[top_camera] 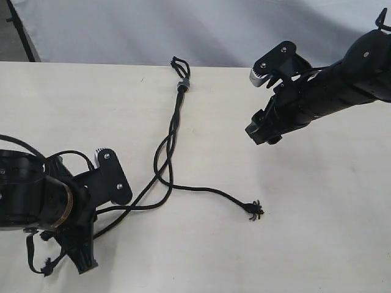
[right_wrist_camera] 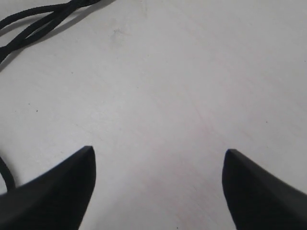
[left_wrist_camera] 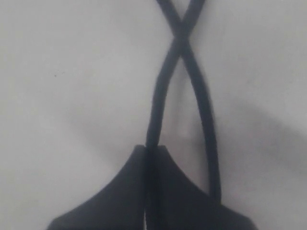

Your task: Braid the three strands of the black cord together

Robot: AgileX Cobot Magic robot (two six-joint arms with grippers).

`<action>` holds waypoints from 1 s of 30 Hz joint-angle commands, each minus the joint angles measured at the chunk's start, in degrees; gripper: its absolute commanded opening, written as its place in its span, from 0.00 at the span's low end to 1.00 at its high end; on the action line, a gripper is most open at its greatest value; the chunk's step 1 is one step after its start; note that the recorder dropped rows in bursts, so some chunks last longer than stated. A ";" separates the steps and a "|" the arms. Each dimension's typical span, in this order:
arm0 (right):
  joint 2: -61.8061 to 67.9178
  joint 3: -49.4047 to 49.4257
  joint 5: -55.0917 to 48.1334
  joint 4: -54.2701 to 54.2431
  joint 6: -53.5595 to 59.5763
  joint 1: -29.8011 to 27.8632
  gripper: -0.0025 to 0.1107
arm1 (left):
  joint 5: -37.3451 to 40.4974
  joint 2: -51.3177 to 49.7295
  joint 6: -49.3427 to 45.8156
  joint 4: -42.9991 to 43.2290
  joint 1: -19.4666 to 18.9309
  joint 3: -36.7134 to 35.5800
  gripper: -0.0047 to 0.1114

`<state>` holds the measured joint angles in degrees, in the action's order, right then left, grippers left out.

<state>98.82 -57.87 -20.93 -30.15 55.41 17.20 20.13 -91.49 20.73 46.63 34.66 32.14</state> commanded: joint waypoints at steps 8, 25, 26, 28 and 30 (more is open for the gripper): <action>-0.40 0.07 -0.14 -0.37 -0.03 -0.39 0.64 | -3.22 -4.73 -1.98 -19.65 -1.91 -0.43 0.04; -0.40 0.07 -0.98 -0.52 -0.06 -0.39 0.64 | 10.81 -4.71 -14.15 -37.52 13.24 10.23 0.30; -0.40 0.07 -1.20 -0.52 -0.06 -0.39 0.64 | 11.38 -4.71 -12.22 -35.32 12.46 10.23 0.30; -0.40 0.07 -1.20 -0.52 -0.06 -0.39 0.64 | 12.52 -4.71 -11.54 -33.33 10.87 10.23 0.30; -0.40 0.07 -1.15 -0.62 -0.06 -0.39 0.64 | 13.08 -4.71 -11.54 -33.22 9.23 10.23 0.30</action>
<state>98.82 -57.87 -21.36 -30.34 55.41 17.20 31.93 -96.17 7.57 11.30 45.67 42.19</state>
